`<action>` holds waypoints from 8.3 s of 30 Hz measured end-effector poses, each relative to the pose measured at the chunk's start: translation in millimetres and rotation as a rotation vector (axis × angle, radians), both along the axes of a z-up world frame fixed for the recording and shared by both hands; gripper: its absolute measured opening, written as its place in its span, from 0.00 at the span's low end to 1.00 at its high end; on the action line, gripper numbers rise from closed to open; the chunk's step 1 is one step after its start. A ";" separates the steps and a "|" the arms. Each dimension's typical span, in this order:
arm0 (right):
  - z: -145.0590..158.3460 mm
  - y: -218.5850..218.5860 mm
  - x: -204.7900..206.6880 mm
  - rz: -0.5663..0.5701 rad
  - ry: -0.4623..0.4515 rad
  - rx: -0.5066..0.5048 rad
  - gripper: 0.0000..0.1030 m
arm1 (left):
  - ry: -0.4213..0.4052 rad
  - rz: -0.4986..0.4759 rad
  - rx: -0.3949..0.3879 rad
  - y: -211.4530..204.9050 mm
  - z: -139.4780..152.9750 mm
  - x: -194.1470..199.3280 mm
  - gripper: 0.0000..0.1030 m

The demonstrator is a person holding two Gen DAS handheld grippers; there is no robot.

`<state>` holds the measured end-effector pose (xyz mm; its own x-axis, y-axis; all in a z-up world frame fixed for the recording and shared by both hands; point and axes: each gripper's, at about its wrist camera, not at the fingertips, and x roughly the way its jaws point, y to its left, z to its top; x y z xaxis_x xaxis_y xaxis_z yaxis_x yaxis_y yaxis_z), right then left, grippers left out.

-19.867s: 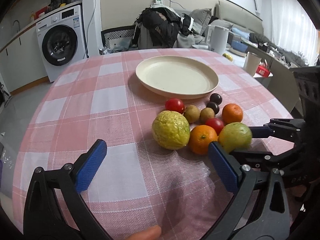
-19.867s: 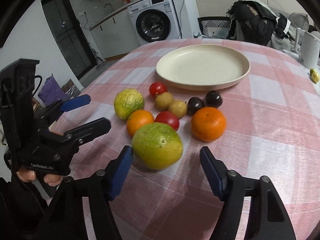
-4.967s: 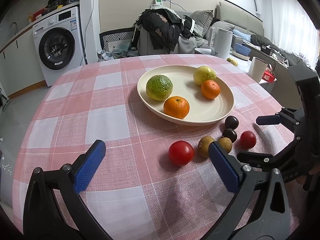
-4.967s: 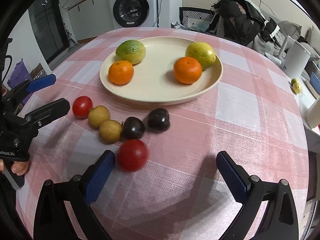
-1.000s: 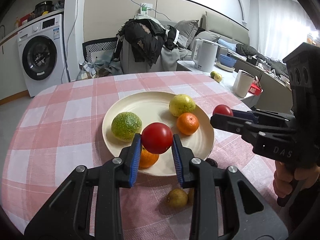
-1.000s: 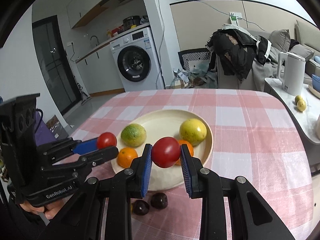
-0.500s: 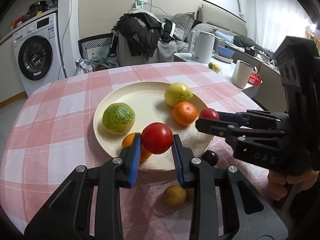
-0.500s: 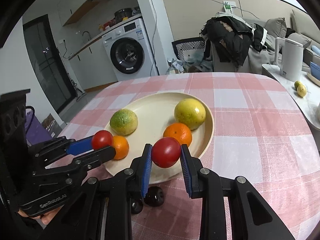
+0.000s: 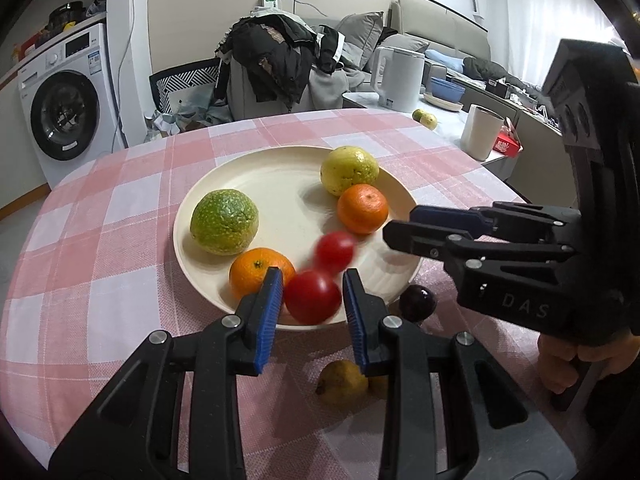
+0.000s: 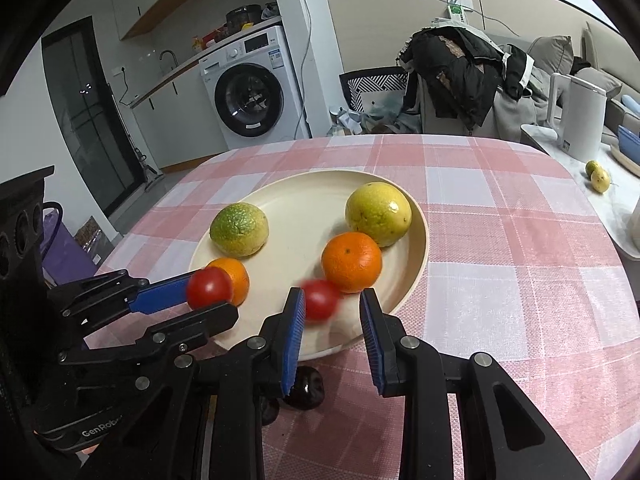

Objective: Organize fruits
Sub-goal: 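Carry both red tomatoes onto the cream plate and open both tools, then pull both tools back toward the kiwis and plums on the cloth, then grasp a brown kiwi with the left tool, then grasp a dark plum with the right tool, then carry the kiwi and plum onto the cream plate and open both tools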

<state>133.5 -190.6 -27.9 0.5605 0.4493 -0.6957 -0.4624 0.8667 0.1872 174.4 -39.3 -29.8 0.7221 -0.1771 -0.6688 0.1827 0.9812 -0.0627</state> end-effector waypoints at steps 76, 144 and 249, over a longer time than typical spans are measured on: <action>-13.8 -22.7 -11.4 -0.059 0.123 -0.157 1.00 | 0.124 0.095 0.113 16.2 -16.8 -39.3 0.99; -21.3 13.4 -37.8 0.204 0.077 -0.271 0.45 | 0.145 -0.033 0.028 13.5 -21.6 -29.9 0.22; 14.4 7.9 32.7 0.034 -0.036 -0.022 0.23 | -0.074 0.037 -0.016 7.2 11.4 59.1 0.22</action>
